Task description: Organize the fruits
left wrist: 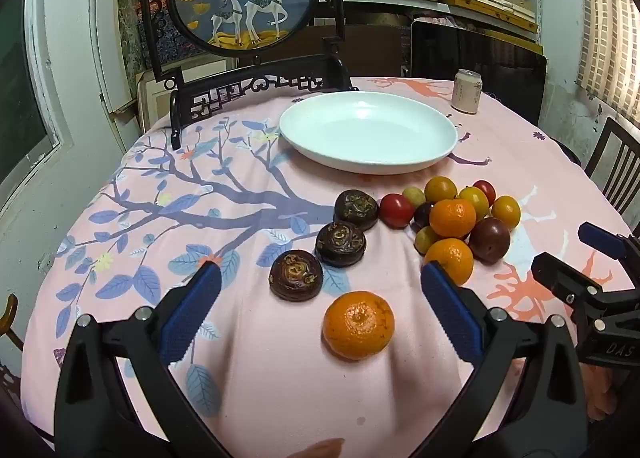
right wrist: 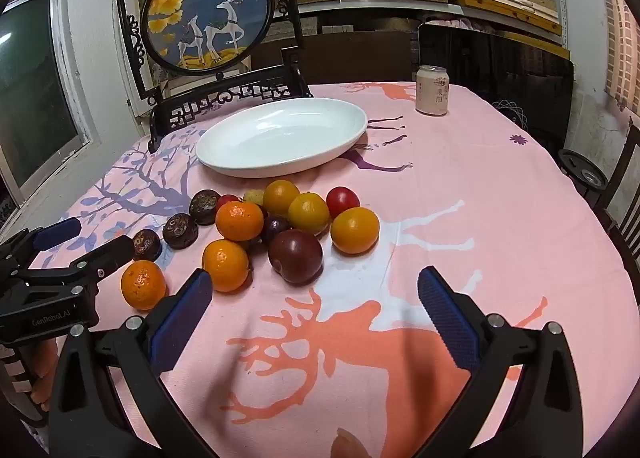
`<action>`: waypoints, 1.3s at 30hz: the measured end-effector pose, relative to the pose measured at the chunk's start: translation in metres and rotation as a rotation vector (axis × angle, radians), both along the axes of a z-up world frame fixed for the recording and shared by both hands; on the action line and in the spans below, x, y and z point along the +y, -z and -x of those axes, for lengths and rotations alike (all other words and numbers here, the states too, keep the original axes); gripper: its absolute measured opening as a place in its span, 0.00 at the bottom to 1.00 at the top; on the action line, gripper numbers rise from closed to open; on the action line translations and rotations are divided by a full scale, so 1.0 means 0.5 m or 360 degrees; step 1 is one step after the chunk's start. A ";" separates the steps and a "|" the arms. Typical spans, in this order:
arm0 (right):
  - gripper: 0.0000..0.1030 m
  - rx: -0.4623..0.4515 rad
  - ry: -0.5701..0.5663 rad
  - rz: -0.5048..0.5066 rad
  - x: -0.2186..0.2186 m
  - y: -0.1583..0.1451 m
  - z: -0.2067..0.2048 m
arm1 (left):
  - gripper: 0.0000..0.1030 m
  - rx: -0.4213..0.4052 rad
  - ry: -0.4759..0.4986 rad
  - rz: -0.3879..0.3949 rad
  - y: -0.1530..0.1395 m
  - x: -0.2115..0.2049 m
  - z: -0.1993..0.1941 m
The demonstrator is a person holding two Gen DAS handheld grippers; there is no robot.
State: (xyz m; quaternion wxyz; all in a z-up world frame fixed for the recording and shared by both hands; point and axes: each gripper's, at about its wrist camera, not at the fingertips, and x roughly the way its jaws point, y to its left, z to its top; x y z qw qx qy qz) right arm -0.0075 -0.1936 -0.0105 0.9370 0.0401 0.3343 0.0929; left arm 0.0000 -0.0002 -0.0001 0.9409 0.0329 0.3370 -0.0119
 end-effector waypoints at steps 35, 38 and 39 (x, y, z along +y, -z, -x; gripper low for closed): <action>0.99 -0.0015 0.0000 -0.0008 -0.003 -0.004 0.003 | 0.98 -0.0005 0.0011 -0.0028 0.005 -0.009 0.004; 0.99 -0.0016 0.0000 -0.0009 -0.003 -0.004 0.003 | 0.98 -0.0005 0.0010 -0.0025 0.005 -0.009 0.004; 0.99 -0.0015 0.0000 -0.0008 -0.003 -0.004 0.002 | 0.98 -0.0004 0.0010 -0.0024 0.005 -0.009 0.004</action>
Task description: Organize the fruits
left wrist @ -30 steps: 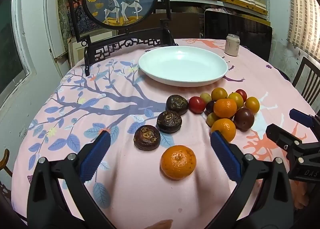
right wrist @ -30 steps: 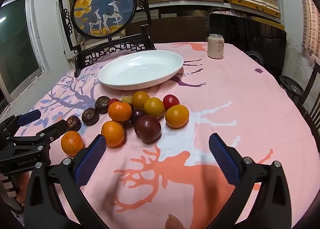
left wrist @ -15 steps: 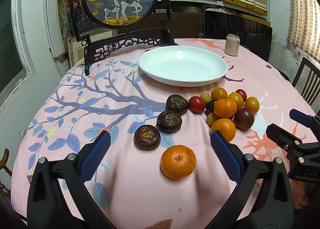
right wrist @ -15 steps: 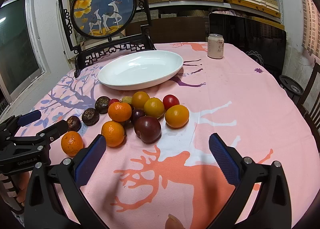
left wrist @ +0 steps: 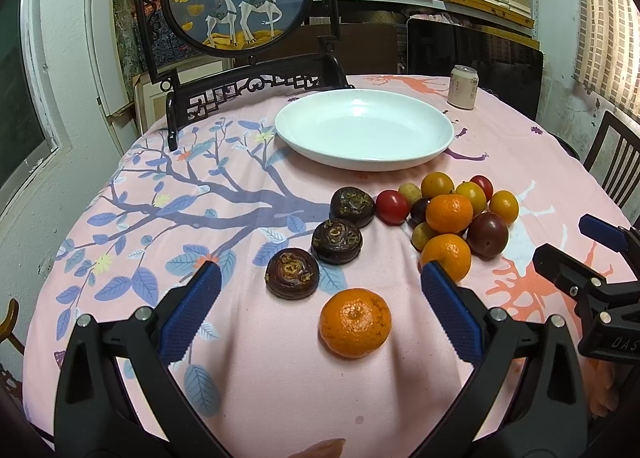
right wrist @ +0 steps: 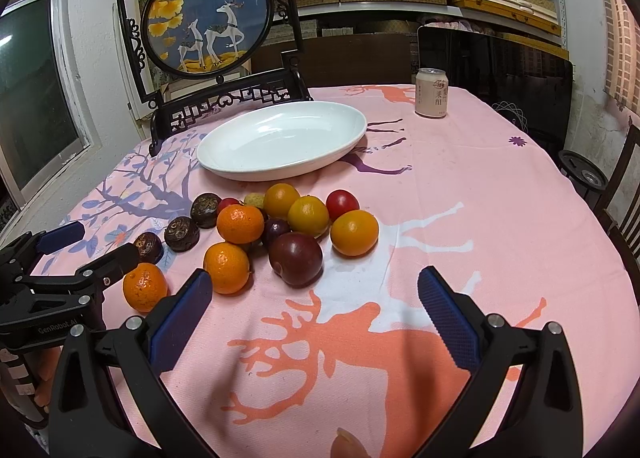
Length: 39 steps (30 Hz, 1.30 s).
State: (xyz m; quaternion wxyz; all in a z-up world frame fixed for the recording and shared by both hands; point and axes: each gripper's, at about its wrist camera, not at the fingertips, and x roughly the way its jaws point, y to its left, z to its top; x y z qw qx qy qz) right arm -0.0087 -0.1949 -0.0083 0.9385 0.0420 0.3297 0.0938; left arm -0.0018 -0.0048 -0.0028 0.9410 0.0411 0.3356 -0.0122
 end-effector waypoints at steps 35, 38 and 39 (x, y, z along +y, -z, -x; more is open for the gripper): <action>0.99 -0.0032 -0.0004 -0.0063 -0.012 -0.011 0.007 | 0.98 0.0184 0.0104 0.0052 0.039 0.003 0.000; 0.99 -0.0038 -0.0003 -0.0078 -0.015 -0.014 0.008 | 0.98 0.0208 0.0131 0.0027 0.047 -0.006 -0.001; 0.99 -0.0039 -0.0002 -0.0082 -0.016 -0.015 0.008 | 0.98 0.0222 0.0146 0.0024 0.050 -0.010 -0.002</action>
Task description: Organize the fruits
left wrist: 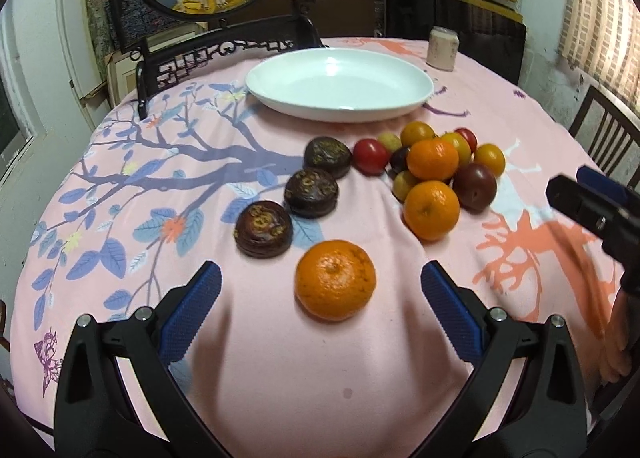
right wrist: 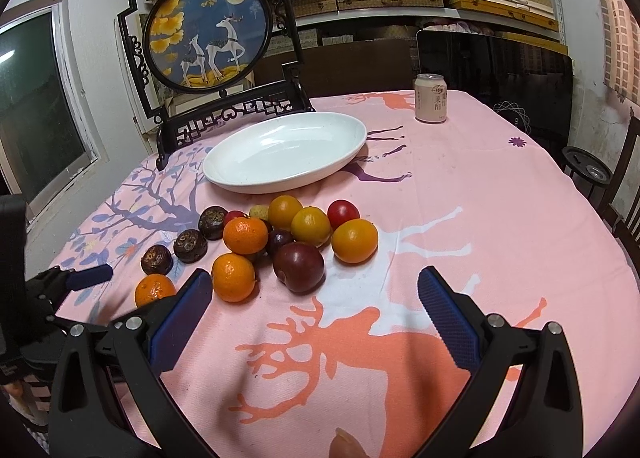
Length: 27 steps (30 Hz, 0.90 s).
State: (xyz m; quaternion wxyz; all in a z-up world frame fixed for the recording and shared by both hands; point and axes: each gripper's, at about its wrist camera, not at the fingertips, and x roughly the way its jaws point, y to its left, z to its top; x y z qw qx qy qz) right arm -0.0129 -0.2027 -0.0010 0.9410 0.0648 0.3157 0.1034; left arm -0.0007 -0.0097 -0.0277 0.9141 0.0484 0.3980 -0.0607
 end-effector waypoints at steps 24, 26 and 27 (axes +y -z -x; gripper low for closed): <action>0.99 0.0023 0.0000 -0.0021 -0.002 0.004 -0.004 | 0.64 0.0125 0.0037 -0.0038 0.028 -0.024 -0.022; 0.99 0.0026 -0.0001 -0.0022 -0.004 0.006 -0.004 | 0.50 0.0149 0.0034 -0.0021 0.031 -0.021 -0.026; 0.99 0.0028 -0.0001 -0.0023 -0.004 0.007 -0.004 | 0.48 0.0154 0.0025 -0.0019 0.032 -0.019 -0.028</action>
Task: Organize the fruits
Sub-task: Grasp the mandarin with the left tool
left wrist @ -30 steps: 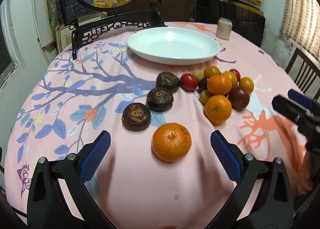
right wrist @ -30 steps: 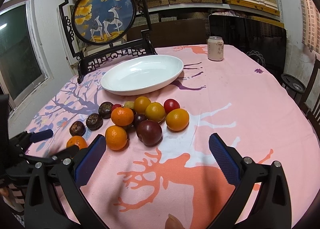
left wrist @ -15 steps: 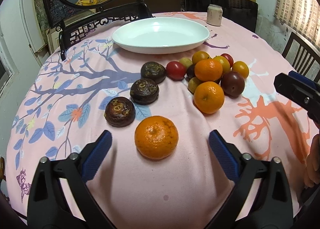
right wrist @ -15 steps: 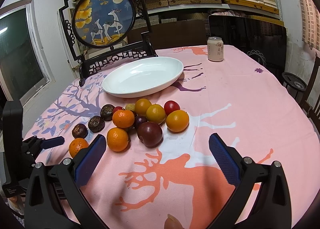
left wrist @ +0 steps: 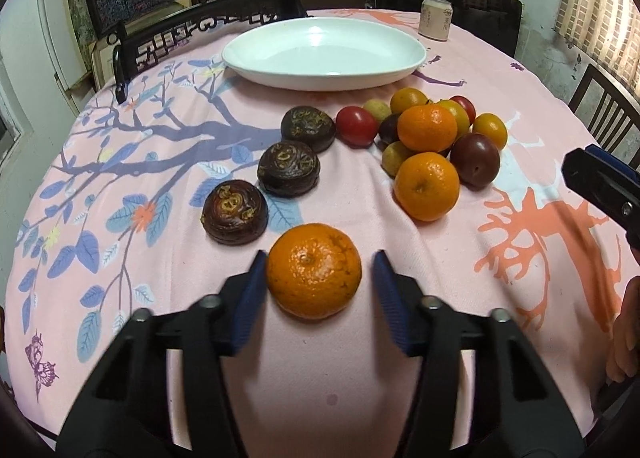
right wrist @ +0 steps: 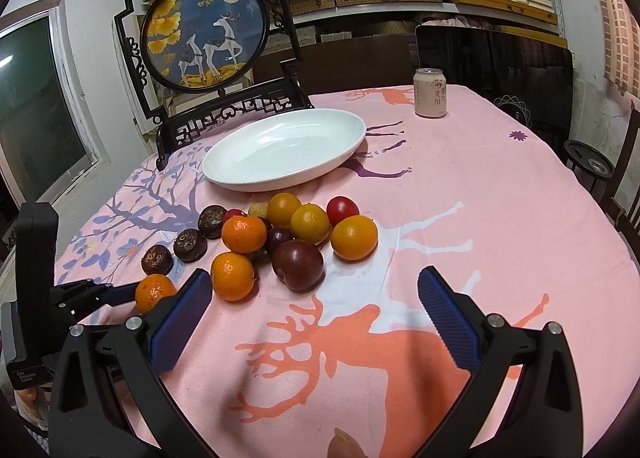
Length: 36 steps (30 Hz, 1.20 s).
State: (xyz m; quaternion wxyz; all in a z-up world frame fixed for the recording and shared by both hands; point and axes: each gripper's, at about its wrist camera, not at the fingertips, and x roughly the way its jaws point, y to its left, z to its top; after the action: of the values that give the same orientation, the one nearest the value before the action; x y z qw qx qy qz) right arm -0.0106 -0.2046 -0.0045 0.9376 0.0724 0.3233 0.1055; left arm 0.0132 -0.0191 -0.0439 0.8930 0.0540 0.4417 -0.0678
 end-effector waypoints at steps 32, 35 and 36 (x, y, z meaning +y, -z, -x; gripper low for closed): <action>0.99 0.0110 -0.0089 -0.0042 0.006 0.028 -0.018 | 0.44 -0.0184 -0.0115 0.0068 -0.042 0.044 0.018; 0.99 0.0106 -0.0111 -0.0073 0.002 0.025 -0.017 | 0.44 -0.0196 -0.0130 0.0074 -0.045 0.051 0.019; 0.99 0.0096 -0.0115 -0.0080 0.001 0.021 -0.015 | 0.44 -0.0201 -0.0136 0.0072 -0.046 0.052 0.019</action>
State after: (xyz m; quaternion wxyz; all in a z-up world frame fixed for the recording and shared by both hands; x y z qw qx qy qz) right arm -0.0033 -0.2043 -0.0152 0.9209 0.0875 0.3510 0.1453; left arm 0.0036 0.0069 -0.0210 0.9221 0.0190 0.3848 -0.0361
